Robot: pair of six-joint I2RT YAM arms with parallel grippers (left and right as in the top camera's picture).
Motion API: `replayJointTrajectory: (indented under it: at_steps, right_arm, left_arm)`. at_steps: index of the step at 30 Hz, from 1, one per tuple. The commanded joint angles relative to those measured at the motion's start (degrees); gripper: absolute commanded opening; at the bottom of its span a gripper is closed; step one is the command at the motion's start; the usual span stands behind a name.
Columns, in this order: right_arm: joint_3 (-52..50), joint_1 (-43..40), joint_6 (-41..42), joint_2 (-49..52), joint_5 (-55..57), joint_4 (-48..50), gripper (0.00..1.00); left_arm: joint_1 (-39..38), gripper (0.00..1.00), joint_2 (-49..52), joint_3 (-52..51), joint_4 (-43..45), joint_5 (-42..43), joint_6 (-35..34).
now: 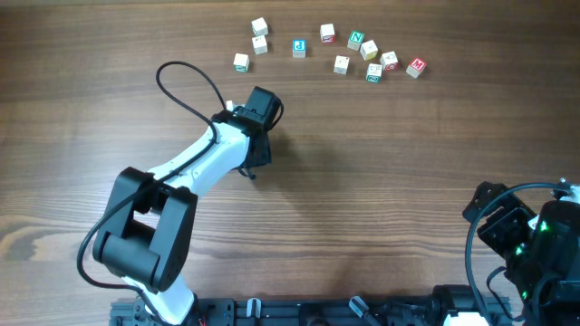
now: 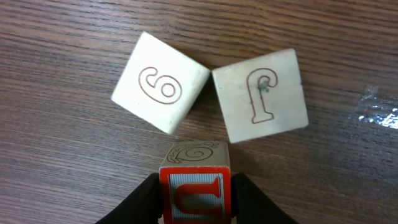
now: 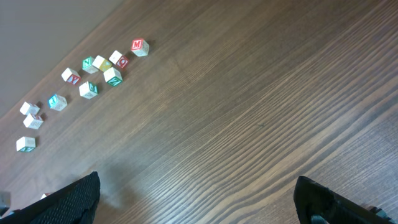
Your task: Form a circle
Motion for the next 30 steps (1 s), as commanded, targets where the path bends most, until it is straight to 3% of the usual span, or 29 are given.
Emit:
replayJointTrajectory:
  at_steps: [1, 30]
  right_arm:
    - [0.0, 0.1, 0.4, -0.3, 0.3, -0.1, 1.0]
    - [0.0, 0.1, 0.4, -0.3, 0.3, -0.1, 1.0]
  left_arm:
    - [-0.2, 0.38, -0.8, -0.5, 0.6, 1.1, 1.4]
    - [-0.2, 0.39, -0.8, -0.5, 1.5, 0.2, 2.3]
